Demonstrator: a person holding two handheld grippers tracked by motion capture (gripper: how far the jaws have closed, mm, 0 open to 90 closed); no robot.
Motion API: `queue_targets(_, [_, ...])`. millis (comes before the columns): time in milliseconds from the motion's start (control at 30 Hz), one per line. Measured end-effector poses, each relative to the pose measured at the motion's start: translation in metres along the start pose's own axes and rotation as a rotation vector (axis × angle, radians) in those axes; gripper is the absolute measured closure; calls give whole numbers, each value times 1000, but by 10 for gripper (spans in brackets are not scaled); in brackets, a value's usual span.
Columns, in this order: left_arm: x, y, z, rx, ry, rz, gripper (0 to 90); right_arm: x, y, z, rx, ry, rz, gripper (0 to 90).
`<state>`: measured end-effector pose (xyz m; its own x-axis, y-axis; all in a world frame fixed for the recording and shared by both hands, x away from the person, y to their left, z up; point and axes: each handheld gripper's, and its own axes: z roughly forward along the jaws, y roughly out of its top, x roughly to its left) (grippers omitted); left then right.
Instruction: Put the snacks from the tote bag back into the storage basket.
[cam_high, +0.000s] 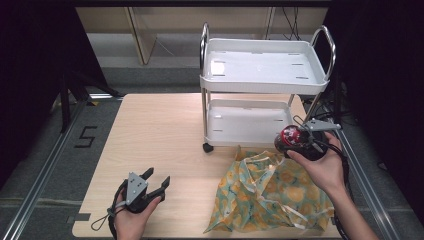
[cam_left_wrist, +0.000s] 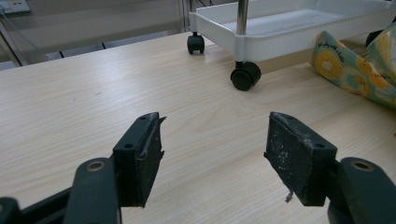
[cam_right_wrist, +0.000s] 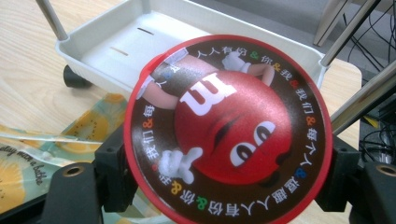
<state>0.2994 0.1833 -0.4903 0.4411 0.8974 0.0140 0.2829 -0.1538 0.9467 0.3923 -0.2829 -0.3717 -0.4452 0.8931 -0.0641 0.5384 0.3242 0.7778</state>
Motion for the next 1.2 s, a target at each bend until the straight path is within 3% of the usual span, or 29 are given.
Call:
queue_targets(33, [0,0,0,0,0,0,355,1,0,0,7,1,14,265])
queue_targets(67, [0,0,0,1,-1,1,355,-2,0,3,-32,-16,-18,265])
queue_targets(100, [0,0,0,1,-1,1,355,-1,2,1,-5,-7,2,265])
queue_targets(167, [0,0,0,1,-2,4,356,-1,2,1,-5,-4,8,265])
queue_targets(233, [0,0,0,1,0,1,357,-3,2,2,-21,-12,-21,265])
queue_targets(300, [0,0,0,-4,-3,1,357,-3,3,3,-32,-18,-16,265])
queue_targets(400, [0,0,0,1,0,2,357,-1,6,2,-7,-9,18,265])
queue_targets(433, [0,0,0,1,-1,2,357,-3,5,4,-24,-18,-19,265])
queue_targets(533, [0,0,0,1,0,1,357,-2,8,4,-23,-14,10,265])
queue_targets(667, [0,0,0,2,-1,2,357,-3,9,5,-28,-23,-14,265])
queue_targets(733, [0,1,0,3,-6,1,357,-2,10,5,-26,-24,13,265])
queue_targets(767, [0,0,0,-4,-2,1,357,-4,11,6,-33,-29,-18,265])
queue_targets(833, [0,0,0,2,-2,5,357,-3,12,5,-15,-20,13,265])
queue_targets(900, [0,0,1,2,-4,4,357,-4,11,6,-20,-17,-4,265])
queue_targets(1200, [1,0,0,-5,-4,0,358,-4,15,9,-33,-35,14,265])
